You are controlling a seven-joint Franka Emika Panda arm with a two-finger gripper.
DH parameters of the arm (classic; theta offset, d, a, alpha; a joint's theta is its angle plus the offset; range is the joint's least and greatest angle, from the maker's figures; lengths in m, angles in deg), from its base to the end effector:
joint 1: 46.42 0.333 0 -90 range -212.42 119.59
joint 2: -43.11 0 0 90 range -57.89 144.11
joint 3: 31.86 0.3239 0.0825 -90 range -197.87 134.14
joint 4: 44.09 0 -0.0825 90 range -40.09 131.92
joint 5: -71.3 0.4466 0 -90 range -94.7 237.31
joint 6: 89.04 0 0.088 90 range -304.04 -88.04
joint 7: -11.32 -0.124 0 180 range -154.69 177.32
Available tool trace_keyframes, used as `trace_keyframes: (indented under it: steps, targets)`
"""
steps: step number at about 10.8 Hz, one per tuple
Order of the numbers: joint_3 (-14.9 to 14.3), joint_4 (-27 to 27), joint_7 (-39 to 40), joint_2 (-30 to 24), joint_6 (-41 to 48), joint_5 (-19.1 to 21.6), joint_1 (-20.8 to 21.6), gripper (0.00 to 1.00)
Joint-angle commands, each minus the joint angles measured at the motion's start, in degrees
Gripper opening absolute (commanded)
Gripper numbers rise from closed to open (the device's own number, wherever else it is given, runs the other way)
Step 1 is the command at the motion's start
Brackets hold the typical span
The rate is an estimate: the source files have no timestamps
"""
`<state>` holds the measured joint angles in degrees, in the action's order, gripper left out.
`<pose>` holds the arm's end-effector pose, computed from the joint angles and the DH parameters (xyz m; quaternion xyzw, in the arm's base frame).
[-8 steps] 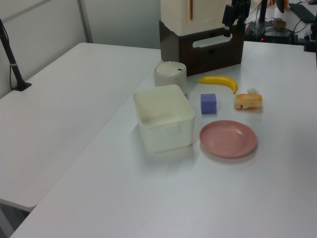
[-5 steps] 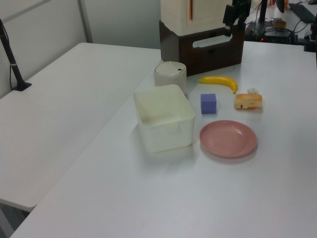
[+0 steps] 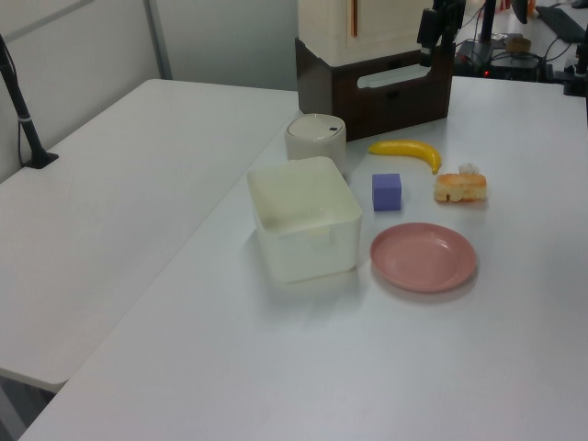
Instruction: Open the trash can
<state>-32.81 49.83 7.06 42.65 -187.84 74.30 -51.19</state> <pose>0.6273 -0.0571 0.5978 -0.9945 0.0896 -0.0469 0.0255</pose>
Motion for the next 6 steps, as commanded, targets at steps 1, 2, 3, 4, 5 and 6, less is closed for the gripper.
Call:
trace_keyframes:
  steps: [1, 2, 3, 4, 5, 6]
  targets:
    - [-0.55, 0.92, 1.18, -0.69, 0.72, -0.97, 0.64, 1.00]
    - [-0.55, 0.92, 0.74, -0.69, 0.80, -0.89, 0.73, 1.00]
    - [-0.55, 0.92, 0.83, -0.78, 0.80, -0.89, 0.64, 1.00]
    - [-0.55, 0.92, 0.91, -0.78, 0.72, -0.89, 0.55, 1.00]
    - [-0.55, 0.92, 0.83, -0.69, 0.72, -0.97, 0.55, 1.00]
    - [-0.55, 0.92, 0.91, -0.60, 0.72, -1.15, 0.47, 1.00]
